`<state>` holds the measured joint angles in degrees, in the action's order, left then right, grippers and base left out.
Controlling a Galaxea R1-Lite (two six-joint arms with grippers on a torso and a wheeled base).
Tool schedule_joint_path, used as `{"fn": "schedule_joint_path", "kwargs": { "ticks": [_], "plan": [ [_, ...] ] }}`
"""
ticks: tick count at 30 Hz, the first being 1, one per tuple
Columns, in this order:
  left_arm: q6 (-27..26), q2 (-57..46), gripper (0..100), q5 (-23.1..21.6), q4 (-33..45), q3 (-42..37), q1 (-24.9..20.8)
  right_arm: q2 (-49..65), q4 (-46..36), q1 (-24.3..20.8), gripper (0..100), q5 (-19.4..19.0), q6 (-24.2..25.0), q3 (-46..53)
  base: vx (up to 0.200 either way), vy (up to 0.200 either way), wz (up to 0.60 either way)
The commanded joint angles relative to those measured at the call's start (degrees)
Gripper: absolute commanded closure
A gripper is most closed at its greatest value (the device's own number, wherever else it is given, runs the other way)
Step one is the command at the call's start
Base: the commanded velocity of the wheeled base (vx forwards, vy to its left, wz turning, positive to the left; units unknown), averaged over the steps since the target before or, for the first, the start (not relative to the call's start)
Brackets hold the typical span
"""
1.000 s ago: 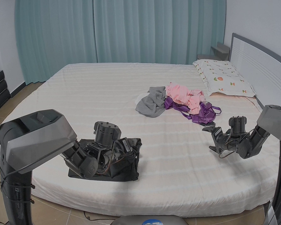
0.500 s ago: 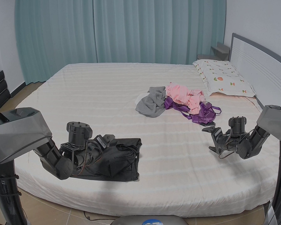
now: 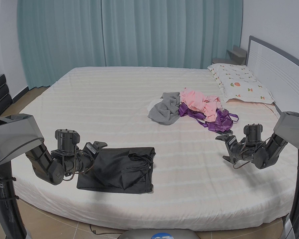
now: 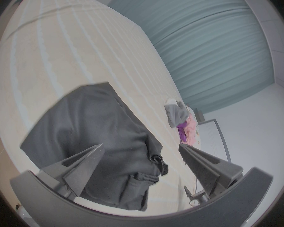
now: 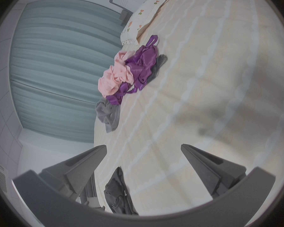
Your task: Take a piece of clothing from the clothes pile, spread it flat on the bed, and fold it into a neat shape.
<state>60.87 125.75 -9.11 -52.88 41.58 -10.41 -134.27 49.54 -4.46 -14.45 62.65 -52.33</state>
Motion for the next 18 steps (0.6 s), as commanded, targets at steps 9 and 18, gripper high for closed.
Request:
{"fn": "schedule_joint_path", "kwargs": {
  "ticks": [9,18],
  "plan": [
    [0.4,2.2,0,-1.5,0.0,0.4,2.4,7.4,0.0,-6.4,0,2.5,-0.8,5.8,0.000,0.200,0.00],
    [0.0,3.6,0,-1.4,-0.4,0.6,2.7,6.1,0.0,-17.3,0,13.2,-9.8,7.9,0.000,0.200,0.00]
  ]
}}
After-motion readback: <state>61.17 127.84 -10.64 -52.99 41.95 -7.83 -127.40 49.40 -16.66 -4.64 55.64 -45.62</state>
